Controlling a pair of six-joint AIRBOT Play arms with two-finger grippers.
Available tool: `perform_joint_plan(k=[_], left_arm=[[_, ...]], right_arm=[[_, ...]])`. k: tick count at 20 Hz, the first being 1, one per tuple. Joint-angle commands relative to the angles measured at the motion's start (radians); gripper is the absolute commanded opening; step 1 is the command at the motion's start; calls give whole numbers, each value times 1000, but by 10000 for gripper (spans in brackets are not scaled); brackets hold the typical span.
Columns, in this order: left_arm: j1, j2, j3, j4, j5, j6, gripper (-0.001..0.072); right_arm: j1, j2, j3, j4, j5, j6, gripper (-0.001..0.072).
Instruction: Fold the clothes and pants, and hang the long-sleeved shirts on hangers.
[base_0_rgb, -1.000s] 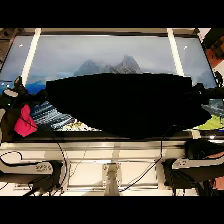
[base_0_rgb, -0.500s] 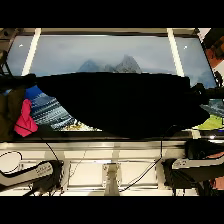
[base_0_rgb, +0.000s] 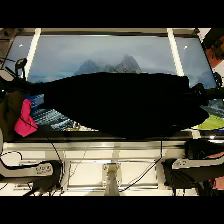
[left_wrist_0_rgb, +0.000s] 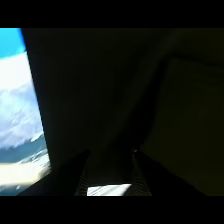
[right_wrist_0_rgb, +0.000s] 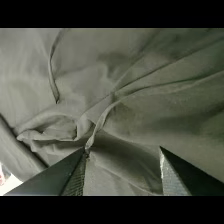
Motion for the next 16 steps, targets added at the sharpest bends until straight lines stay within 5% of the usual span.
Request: perform_joint_plan(k=[1,2,4,5,8,12,13,14,15,16], left_arm=[[-1,-42,1,117,9,-199,225],[0,-34,1,117,0,-195,17],[-2,-17,1,106,-26,-161,6],[-2,-8,-5,82,-64,-103,6],[34,32,-132,-59,-144,21,6],[149,100,-454,-426,-61,177,7],[161,106,-498,-489,-32,212,7],[162,105,-520,-498,-2,211,34],[160,102,-526,-499,10,203,223],[157,101,-525,-502,17,180,446]], right_arm=[[0,0,0,0,4,1,498],[0,0,0,0,4,1,474],[0,0,0,0,-6,-1,110],[0,0,0,-2,-14,-3,10],[-9,0,0,5,11,-10,8],[-15,0,0,74,9,-9,11],[-14,0,0,78,-2,-8,24],[-13,0,0,79,-11,-8,124],[-13,0,0,79,-15,-7,335],[-13,0,0,79,-17,-7,467]])
